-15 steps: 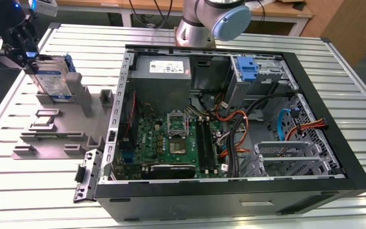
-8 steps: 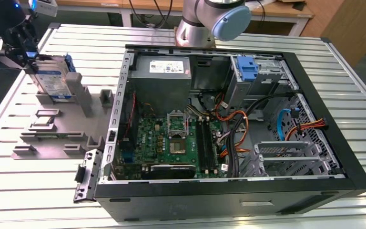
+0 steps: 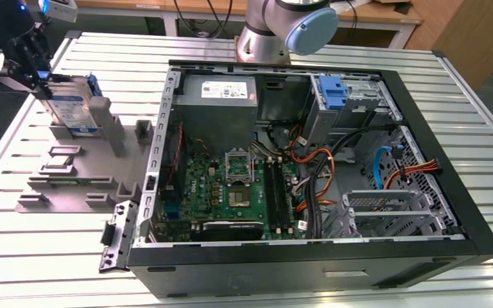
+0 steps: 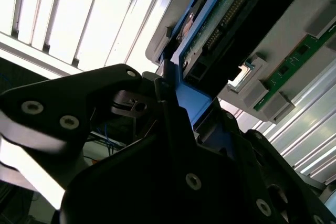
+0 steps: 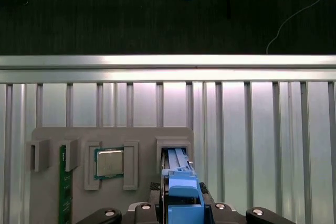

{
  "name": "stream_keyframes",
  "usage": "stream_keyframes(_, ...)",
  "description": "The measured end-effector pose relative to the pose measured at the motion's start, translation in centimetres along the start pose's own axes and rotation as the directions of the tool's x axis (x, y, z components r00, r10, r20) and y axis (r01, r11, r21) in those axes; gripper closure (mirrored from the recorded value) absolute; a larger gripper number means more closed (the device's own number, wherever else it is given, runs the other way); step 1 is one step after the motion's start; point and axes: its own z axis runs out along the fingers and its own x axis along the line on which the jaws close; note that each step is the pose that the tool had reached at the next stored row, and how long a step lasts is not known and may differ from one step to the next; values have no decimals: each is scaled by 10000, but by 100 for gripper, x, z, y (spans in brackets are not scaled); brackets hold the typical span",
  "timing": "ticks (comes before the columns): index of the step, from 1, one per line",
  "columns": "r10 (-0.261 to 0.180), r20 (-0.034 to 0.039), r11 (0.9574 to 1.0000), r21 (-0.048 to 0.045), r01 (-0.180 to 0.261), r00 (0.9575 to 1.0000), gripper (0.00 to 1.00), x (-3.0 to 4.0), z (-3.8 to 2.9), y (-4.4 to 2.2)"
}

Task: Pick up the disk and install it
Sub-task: 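Pick up the disk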

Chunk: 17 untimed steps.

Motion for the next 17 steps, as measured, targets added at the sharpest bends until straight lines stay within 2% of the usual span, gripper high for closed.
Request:
stream_keyframes(12,0,-11,10000,1,0,10000,63,0,1,0)
stream_keyframes(13,3,-56,10000,4,-3,10000,63,-1,2,0)
stream_keyframes(14,6,-155,10000,7,-6,9999,63,-2,1,0)
stream_keyframes(15,9,-309,10000,9,-9,9995,63,-1,1,0)
stream_keyframes(16,11,-418,10000,12,-10,9991,63,0,1,0)
stream_keyframes(17,11,-426,10000,13,-11,9991,63,0,1,0)
